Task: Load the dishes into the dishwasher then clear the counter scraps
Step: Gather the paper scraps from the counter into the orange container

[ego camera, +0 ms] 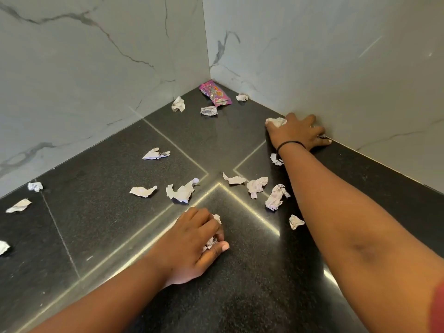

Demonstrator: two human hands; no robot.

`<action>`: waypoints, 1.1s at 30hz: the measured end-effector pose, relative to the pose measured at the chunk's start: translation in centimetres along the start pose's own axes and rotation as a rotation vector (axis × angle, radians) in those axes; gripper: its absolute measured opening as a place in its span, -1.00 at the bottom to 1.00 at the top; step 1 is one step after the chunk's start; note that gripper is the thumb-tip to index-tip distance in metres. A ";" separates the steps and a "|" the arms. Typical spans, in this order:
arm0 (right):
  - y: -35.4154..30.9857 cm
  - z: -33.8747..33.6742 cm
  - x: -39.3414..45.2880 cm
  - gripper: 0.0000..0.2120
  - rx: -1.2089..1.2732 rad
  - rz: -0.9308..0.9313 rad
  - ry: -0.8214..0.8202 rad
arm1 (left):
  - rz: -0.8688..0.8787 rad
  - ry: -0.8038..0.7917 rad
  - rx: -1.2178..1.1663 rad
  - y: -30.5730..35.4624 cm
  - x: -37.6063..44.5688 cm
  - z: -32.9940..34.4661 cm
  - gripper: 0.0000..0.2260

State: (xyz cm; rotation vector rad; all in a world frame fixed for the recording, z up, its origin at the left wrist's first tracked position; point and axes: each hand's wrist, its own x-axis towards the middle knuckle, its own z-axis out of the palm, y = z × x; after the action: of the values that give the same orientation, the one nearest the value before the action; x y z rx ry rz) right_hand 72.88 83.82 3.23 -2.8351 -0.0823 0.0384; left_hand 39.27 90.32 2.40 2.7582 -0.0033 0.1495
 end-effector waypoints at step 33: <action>7.8 -1.1 -14.1 -0.01 -0.109 -0.904 -0.112 | -0.238 0.118 0.201 0.1 0.2 0.5 -0.69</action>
State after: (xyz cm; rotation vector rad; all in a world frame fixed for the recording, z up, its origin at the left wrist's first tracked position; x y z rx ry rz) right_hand 59.21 75.17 2.13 -2.6205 -1.3865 -0.0073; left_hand 39.52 90.02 1.98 2.9158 0.3892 0.2604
